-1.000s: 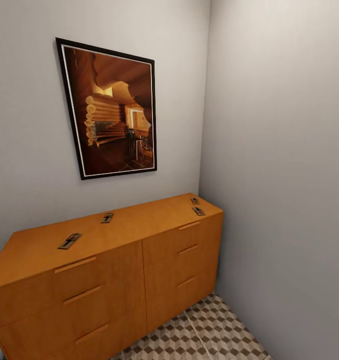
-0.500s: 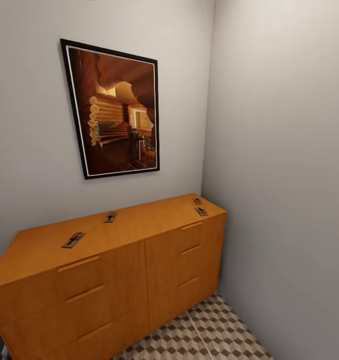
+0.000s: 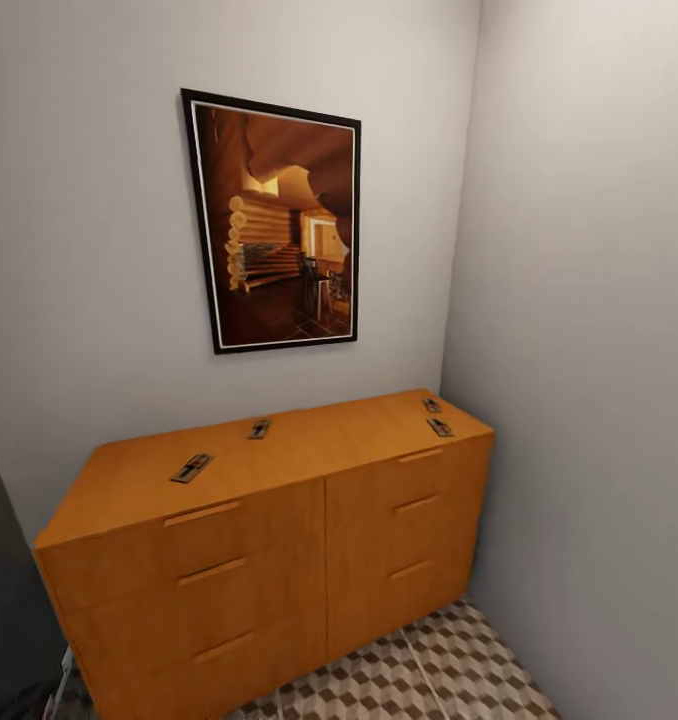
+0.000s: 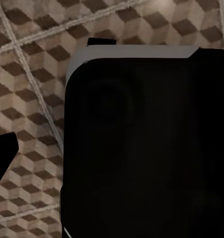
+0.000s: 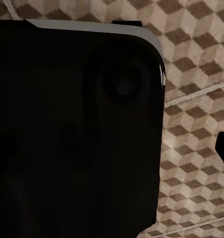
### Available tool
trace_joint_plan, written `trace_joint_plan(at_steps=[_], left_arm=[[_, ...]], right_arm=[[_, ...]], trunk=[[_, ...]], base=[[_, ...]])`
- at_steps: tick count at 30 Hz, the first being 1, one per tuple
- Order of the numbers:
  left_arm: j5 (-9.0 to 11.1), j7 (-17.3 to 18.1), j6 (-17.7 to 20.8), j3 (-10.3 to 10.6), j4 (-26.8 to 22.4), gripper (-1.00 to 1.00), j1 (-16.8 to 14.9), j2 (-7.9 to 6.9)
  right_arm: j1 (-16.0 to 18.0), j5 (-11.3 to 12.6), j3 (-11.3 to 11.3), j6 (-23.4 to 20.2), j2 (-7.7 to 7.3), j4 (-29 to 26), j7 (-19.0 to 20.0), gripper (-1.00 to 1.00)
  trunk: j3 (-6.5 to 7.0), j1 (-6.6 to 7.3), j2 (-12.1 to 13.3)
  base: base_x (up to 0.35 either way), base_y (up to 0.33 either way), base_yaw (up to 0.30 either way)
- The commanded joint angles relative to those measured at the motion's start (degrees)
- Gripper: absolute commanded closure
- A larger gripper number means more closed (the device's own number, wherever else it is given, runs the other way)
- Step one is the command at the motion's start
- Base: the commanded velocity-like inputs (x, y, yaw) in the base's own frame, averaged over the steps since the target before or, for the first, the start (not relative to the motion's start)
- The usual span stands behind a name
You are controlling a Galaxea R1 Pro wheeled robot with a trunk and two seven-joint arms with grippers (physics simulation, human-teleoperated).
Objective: Take the four mousetraps from the cabinet in the bathroom and place them on the bathroom floor. Make sure all four end up on the same floor surface, and ensure that at least two of them are either under or directly next to the same bathroom sink.
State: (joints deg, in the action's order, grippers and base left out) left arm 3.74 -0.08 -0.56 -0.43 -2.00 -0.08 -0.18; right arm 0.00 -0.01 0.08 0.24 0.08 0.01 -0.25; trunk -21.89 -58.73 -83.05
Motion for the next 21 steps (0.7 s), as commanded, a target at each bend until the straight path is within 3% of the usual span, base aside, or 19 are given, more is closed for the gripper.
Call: trace_joint_plan(at_steps=[1,11,21], left_arm=[[0.37,-0.01,-0.06,0.00,-0.02,-1.00,-0.01,0.00],[0.37,-0.01,-0.06,0.00,-0.02,-1.00,-0.01,0.00],[0.37,-0.01,-0.06,0.00,-0.02,-1.00,-0.01,0.00]], right_arm=[[0.00,0.00,0.01,0.03,0.00,-0.01,-0.04,-1.00],[0.00,-0.06,0.01,0.03,0.00,-0.01,-0.02,-1.00],[0.00,-0.08,0.01,0.03,0.00,-0.01,-0.02,-1.00]], trunk=[[-0.04,0.00,-0.03],[-0.04,0.00,-0.03],[-0.04,0.00,-0.03]], base=[[0.000,0.000,0.215],[0.011,0.000,0.082],[0.120,-0.022,0.011]])
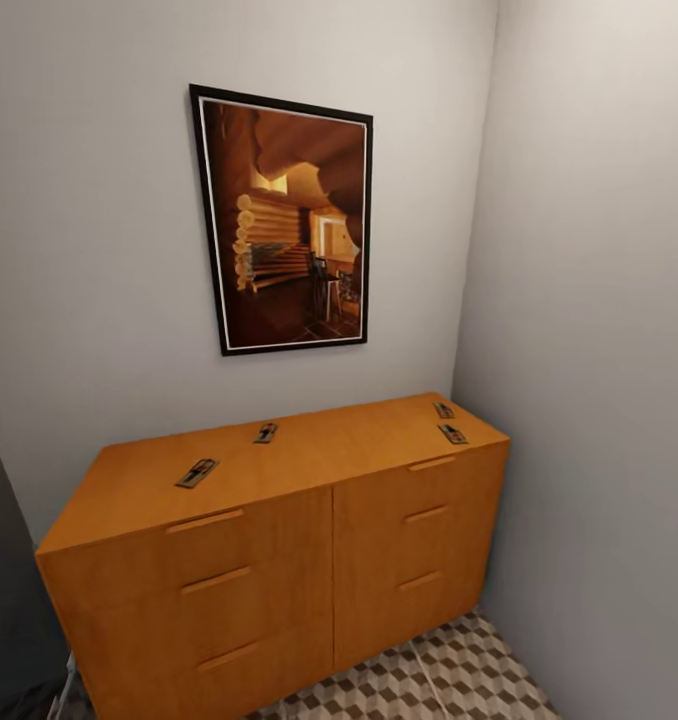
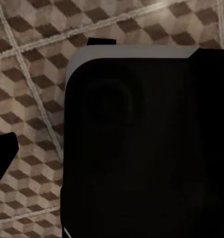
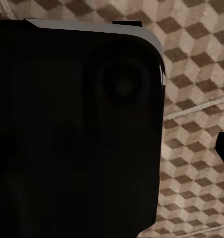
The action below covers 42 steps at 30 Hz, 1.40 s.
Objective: Take the four mousetraps from the cabinet in the bathroom and place them on the bathroom floor. Make sure all four end up on the same floor surface, and ensure that at least two of them are either under or directly next to the same bathroom sink.
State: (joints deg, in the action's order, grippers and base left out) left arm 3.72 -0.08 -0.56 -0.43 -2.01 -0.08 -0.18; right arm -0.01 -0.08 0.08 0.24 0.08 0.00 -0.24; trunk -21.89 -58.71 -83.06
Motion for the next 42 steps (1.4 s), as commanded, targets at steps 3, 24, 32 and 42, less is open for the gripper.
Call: trace_joint_plan(at_steps=[3,24,32,42], left_arm=[[0.37,-0.01,-0.06,-0.01,-0.02,-1.00,-0.01,0.03],[0.32,0.07,-0.13,-0.02,-0.02,-1.00,-0.01,0.09],[0.32,0.02,-0.14,-0.08,-0.02,-1.00,-0.01,0.19],[0.32,-0.01,-0.15,-0.13,-0.02,-1.00,-0.01,0.16]], right_arm=[[0.01,-0.01,0.01,0.03,0.01,0.00,-0.02,-1.00],[0.01,-0.01,0.01,0.03,0.01,0.00,-0.04,-1.00],[0.01,-0.23,0.10,0.03,0.01,0.00,-0.02,-1.00],[0.01,-0.35,0.19,0.03,-0.06,0.00,0.11,-1.00]], trunk=[[-0.04,-0.02,-0.02],[-0.04,-0.02,-0.02],[-0.04,-0.02,-0.02],[-0.04,-0.02,-0.02]], base=[[0.157,-0.077,0.003],[0.102,-0.058,0.000],[0.001,-0.001,0.000],[0.000,0.000,0.000]])
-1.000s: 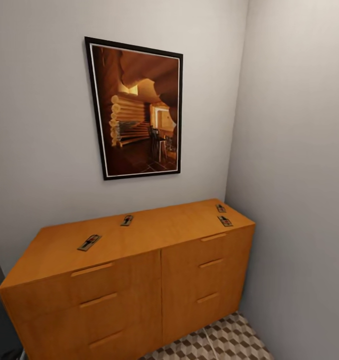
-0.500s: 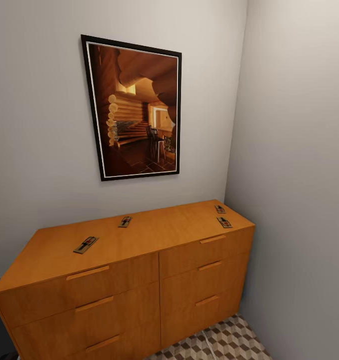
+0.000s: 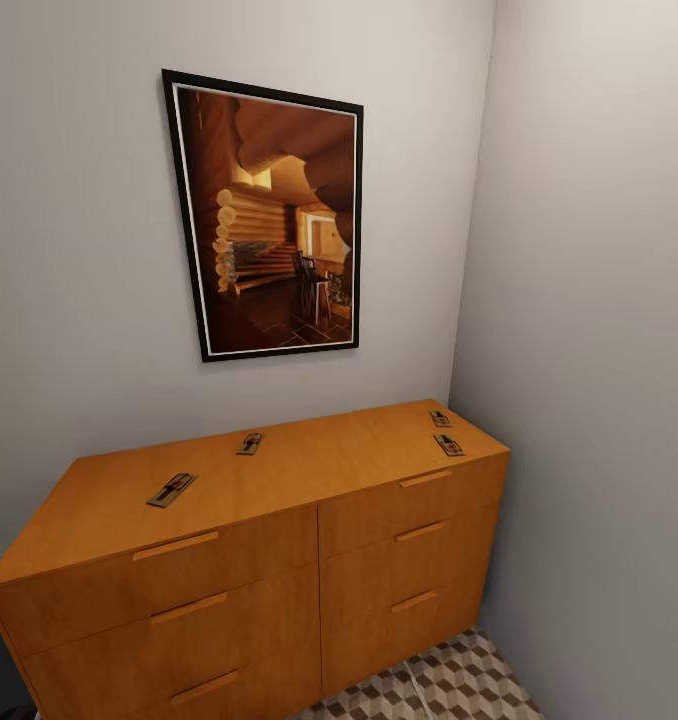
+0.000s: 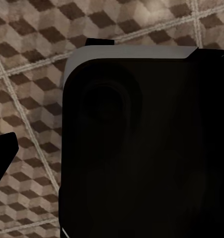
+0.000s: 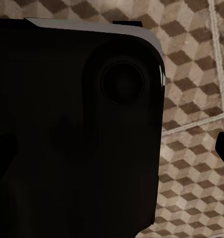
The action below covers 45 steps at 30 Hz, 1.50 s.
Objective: Take the four mousetraps from the cabinet in the bathroom and place them on the bathroom floor. Make sure all four end up on the same floor surface, and ensure that at least two of them are either under or directly next to the same bathroom sink.
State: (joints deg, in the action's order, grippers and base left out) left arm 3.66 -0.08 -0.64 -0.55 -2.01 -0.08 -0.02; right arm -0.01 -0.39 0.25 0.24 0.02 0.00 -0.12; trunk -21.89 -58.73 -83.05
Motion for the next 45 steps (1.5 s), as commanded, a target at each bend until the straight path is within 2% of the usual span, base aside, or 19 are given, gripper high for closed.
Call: trace_joint_plan(at_steps=[1,39,42,45], left_arm=[[0.38,-0.01,-0.07,-0.02,-0.01,-1.00,-0.01,0.00],[0.33,0.05,-0.07,0.17,-0.14,-1.00,-0.01,0.02],[0.31,0.02,-0.07,0.23,-1.01,-1.00,-0.01,0.08],[0.25,0.04,0.01,0.26,-4.62,-1.00,-0.01,0.10]], right_arm=[[0.01,-0.04,0.02,0.03,0.00,0.00,-0.01,-1.00],[0.01,0.39,-0.21,-0.08,0.07,0.00,-0.25,-1.00],[0.01,0.24,-0.10,-0.11,0.02,-0.10,-0.33,-1.00],[0.01,0.11,-0.12,-0.10,-0.09,-0.81,-0.30,-1.00]], trunk=[[-0.04,0.00,-0.02],[-0.04,0.00,-0.02],[-0.04,0.00,-0.02],[-0.04,0.00,-0.02]], base=[[0.000,0.000,0.000],[0.000,0.000,0.000],[0.000,0.000,0.000],[0.000,0.000,0.000]])
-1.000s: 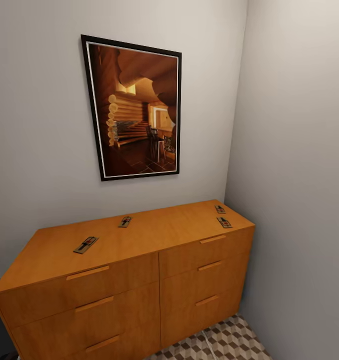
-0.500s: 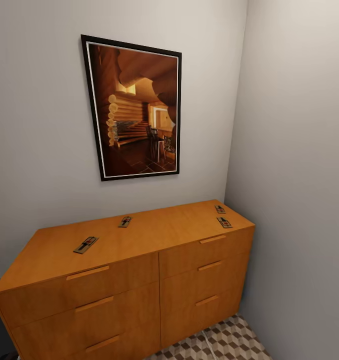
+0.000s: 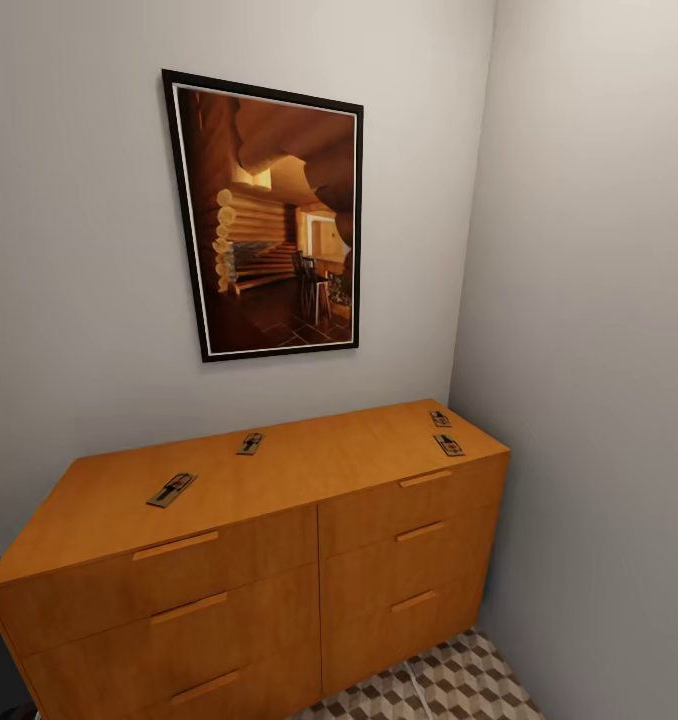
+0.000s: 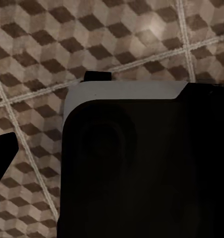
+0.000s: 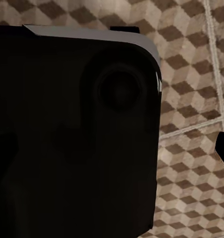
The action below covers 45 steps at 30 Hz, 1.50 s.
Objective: Take the four mousetraps from the cabinet in the bathroom and place them on the bathroom floor. Make sure all four end up on the same floor surface, and ensure that at least two of them are either under or directly next to the same bathroom sink.
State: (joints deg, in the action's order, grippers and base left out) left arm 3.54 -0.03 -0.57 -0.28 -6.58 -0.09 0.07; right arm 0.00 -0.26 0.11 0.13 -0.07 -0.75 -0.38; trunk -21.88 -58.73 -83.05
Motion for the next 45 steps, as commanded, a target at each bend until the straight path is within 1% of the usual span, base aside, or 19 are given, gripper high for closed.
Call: trace_joint_plan(at_steps=[1,6,7,11,12,16,20,23,24,26,29,30,32,38,39,40,45], left_arm=[[0.36,-0.01,-0.04,0.00,-0.78,-1.00,0.00,0.01],[0.08,-0.07,0.27,0.07,-4.33,-1.00,0.00,0.03],[0.08,-0.07,0.27,0.07,-4.33,-1.00,0.00,0.03],[-0.23,-0.12,0.66,0.28,-7.58,-1.00,0.00,0.15],[-0.78,-0.13,1.14,0.47,-10.90,-1.00,0.00,0.40],[-1.57,-0.14,2.63,0.62,-14.34,-1.00,0.00,1.12],[-2.89,-0.14,5.84,0.68,-18.73,-1.00,0.00,1.89],[-4.11,-0.14,8.91,0.70,-22.80,-1.00,0.00,2.24],[-5.77,-0.13,13.21,0.71,-30.14,-1.00,0.00,2.46],[-6.10,-0.05,14.24,0.72,-32.68,-1.00,0.00,2.47],[-6.40,0.07,15.20,0.72,-35.90,-1.00,0.00,2.47],[-6.46,0.10,15.41,0.72,-36.79,-1.00,0.00,2.47],[-6.59,0.15,15.80,0.70,-39.12,-1.00,0.00,2.48],[-6.73,0.17,16.18,0.71,-43.14,-1.00,0.00,2.49],[-6.74,0.16,16.18,0.73,-43.76,-1.00,0.00,2.49],[-6.76,0.15,16.19,0.76,-44.90,-1.00,0.00,2.48],[-6.83,0.12,16.24,0.79,-47.38,-1.00,0.00,2.48]], right_arm=[[0.00,-0.04,0.00,0.02,-0.02,-0.30,-0.03,-1.00],[0.00,-0.12,0.00,-0.15,-0.04,-2.93,0.17,-1.00],[0.00,-0.12,0.00,-0.15,-0.04,-2.93,0.17,-1.00],[0.00,-0.16,0.04,-0.56,-0.11,-6.05,0.24,-1.00],[0.03,-0.17,0.05,-1.19,-0.41,-9.46,0.27,-1.00],[0.06,-0.18,0.06,-2.53,-0.77,-13.70,0.29,-1.00],[0.08,-0.18,0.03,-4.73,-0.97,-18.74,0.29,-1.00],[0.08,-0.16,-0.05,-7.08,-1.04,-23.13,0.29,-1.00],[0.08,-0.07,-0.36,-12.19,-1.11,-31.70,0.30,-1.00],[0.08,-0.05,-0.40,-14.51,-1.13,-35.35,0.30,-1.00],[0.09,-0.03,-0.46,-18.03,-1.15,-40.55,0.30,-1.00],[0.09,-0.02,-0.51,-20.17,-1.15,-43.72,0.30,-1.00],[0.09,-0.02,-0.59,-21.98,-1.16,-46.61,0.30,-1.00],[0.09,-0.01,-1.42,-25.76,-1.16,-53.65,0.24,-1.00],[0.09,-0.01,-1.73,-26.84,-1.16,-55.71,0.24,-1.00],[0.09,-0.01,-1.86,-27.41,-1.16,-56.72,0.24,-1.00],[0.09,-0.01,-2.38,-30.39,-1.16,-61.83,0.22,-1.00]], trunk=[[-0.06,0.00,-0.03],[-0.06,0.00,-0.03],[-0.06,0.00,-0.03],[-0.06,0.00,-0.03],[-0.06,0.00,-0.03],[-0.06,0.00,-0.03],[-0.06,0.00,-0.03],[-0.06,0.00,-0.03],[-0.06,0.00,-0.03],[-0.06,0.00,-0.03],[-0.06,0.00,-0.03],[-0.06,0.00,-0.03],[-0.06,0.00,-0.03],[-0.06,0.00,-0.03],[-0.06,0.00,-0.03],[-0.06,0.00,-0.03],[-0.06,0.00,-0.03]], base=[[0.000,0.000,0.000],[0.000,0.000,0.000],[0.000,0.000,0.000],[0.000,0.000,0.000],[0.000,0.000,0.000],[0.000,0.000,0.000],[0.000,0.000,0.000],[0.000,0.000,0.000],[0.000,0.000,0.000],[0.000,0.000,0.000],[0.000,0.000,0.000],[0.000,0.000,0.000],[0.000,0.000,0.000],[0.000,0.000,0.000],[0.000,0.000,0.000],[0.000,0.000,0.000],[0.000,0.000,0.000]])
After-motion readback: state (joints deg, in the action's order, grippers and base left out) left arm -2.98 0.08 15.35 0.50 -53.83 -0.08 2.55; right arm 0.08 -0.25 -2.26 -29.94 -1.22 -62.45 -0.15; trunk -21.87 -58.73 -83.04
